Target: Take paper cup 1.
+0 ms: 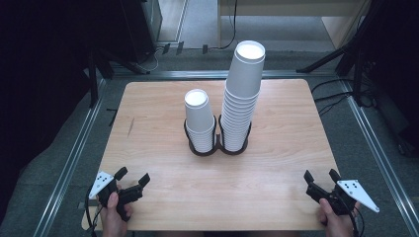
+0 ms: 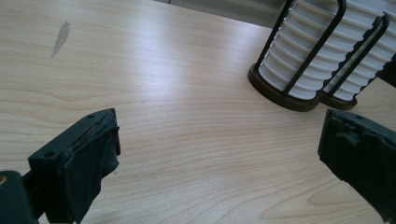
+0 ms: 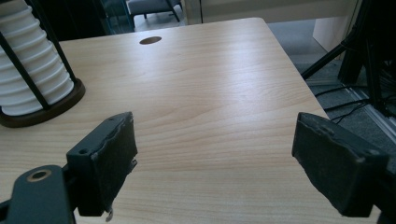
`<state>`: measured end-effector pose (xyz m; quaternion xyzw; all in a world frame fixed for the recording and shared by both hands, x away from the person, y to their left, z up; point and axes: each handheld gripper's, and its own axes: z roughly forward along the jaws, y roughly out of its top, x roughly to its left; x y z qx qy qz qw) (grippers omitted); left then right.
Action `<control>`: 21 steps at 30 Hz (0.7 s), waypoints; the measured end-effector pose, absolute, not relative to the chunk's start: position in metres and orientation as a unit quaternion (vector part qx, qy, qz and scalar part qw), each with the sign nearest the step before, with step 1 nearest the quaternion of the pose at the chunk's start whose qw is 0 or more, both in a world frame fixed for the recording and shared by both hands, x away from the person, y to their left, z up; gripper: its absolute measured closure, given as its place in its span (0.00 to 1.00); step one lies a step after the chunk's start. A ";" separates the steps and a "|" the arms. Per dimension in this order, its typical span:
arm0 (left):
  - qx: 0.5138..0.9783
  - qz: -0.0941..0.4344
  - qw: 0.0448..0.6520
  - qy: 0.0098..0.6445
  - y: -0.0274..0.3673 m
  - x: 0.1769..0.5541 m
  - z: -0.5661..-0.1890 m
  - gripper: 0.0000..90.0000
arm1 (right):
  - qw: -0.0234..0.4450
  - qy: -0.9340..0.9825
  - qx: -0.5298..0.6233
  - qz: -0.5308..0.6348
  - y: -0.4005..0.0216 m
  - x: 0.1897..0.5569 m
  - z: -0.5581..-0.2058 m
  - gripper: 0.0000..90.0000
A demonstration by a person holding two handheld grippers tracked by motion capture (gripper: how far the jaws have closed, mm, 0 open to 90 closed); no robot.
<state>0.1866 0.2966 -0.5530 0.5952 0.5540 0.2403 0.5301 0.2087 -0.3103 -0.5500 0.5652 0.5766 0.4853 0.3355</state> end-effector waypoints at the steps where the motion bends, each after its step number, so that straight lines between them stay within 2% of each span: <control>1: 0.596 0.241 0.528 0.555 0.296 0.187 -0.553 0.00 | 0.339 0.579 0.563 0.483 -0.309 0.209 -0.550 0.15; 13: 0.604 0.254 0.508 0.559 0.292 0.186 -0.550 0.00 | 0.344 0.601 0.546 0.471 -0.294 0.212 -0.545 0.16; 21: 0.610 0.242 0.528 0.538 0.273 0.186 -0.533 0.00 | 0.336 0.617 0.532 0.472 -0.276 0.218 -0.517 0.15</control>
